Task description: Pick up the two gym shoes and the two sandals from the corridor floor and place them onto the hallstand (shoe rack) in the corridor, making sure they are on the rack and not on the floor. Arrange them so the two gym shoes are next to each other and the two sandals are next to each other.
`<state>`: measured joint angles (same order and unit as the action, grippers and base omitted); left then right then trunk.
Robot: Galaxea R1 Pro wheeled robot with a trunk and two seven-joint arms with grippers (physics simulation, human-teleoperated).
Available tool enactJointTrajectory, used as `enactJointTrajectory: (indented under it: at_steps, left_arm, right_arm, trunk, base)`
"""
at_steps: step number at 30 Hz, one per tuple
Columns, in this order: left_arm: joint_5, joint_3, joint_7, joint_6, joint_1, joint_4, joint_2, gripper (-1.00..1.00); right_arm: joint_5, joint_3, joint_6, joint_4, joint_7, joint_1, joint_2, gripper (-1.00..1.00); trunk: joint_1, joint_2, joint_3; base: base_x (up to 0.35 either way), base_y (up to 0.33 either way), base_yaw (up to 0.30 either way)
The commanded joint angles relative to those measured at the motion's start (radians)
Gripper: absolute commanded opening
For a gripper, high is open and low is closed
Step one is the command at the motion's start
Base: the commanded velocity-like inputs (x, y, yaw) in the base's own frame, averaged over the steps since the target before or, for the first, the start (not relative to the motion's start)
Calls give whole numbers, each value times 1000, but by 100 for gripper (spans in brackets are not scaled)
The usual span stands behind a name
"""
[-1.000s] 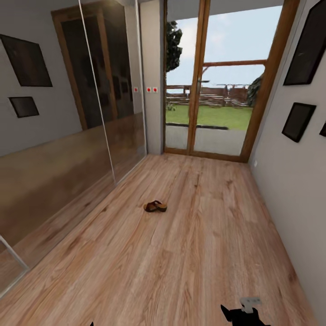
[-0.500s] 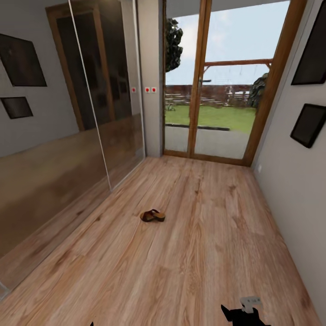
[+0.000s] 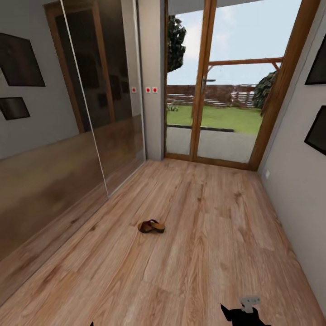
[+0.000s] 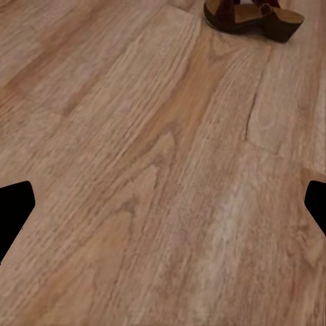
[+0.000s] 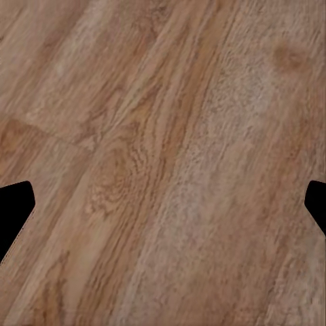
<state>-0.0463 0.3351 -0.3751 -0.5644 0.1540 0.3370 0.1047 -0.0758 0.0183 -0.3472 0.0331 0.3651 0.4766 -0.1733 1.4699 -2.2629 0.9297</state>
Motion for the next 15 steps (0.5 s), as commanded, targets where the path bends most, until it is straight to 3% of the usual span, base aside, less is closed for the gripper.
enactJointTrajectory:
  at_steps: [1, 15]
  left_arm:
    - [-5, 5, -11, 0, 1, -1, 0, 100]
    - [-5, 5, -13, 0, 1, -1, 0, 100]
  right_arm:
    - [-8, 2, -1, -1, 8, 0, 0, 100]
    - [-9, 2, -1, -1, 8, 0, 0, 100]
  trunk:
    - [0, 0, 1]
    - [0, 0, 1]
  base:
    - [333, -83, 197]
    - [259, -170, 267]
